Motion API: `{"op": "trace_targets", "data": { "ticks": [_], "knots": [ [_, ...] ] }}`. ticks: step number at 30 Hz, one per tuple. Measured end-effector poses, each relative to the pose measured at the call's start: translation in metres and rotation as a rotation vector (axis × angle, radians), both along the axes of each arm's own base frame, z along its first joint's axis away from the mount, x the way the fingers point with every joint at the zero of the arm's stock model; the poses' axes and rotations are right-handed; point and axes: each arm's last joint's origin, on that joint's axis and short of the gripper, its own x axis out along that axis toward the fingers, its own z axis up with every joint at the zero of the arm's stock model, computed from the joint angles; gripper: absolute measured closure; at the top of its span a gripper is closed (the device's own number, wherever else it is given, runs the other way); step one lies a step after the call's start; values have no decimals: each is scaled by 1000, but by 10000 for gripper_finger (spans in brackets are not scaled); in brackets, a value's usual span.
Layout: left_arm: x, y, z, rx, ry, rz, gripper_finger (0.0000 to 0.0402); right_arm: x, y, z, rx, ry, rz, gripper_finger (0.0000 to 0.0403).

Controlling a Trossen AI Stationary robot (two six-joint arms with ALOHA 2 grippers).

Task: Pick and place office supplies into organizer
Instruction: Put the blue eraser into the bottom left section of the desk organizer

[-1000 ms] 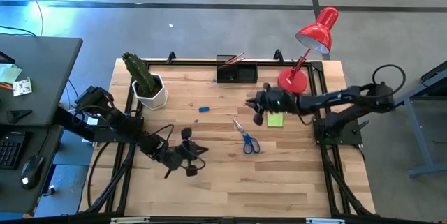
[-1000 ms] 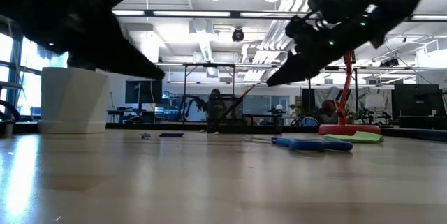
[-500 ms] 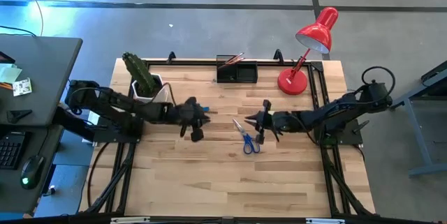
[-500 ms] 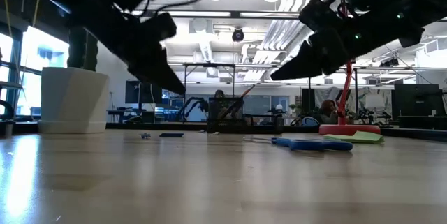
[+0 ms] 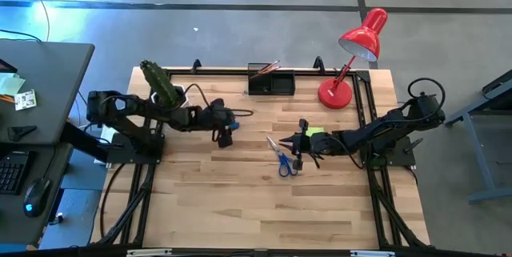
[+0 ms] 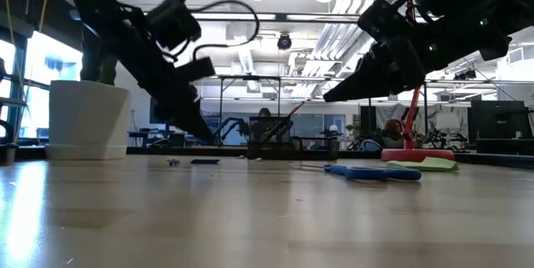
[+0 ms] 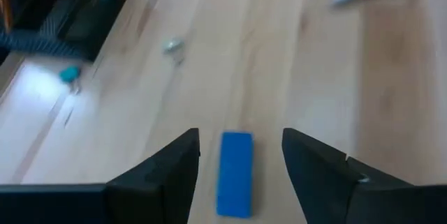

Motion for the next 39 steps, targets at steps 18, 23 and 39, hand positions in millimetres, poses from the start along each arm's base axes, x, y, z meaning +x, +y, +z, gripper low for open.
{"op": "trace_targets", "data": {
  "ticks": [18, 23, 39],
  "knots": [
    [-5, 22, -29, -121, 65, -69, 293, 0, 1, 1, 4, -5, 33, 363],
    [-5, 23, -29, -114, 68, -62, 314, 0, 1, 1, 4, -5, 33, 362],
    [8, 29, -18, -90, -9, -42, 327, 1, 1, 1, -3, -3, 35, 366]
  ]
}}
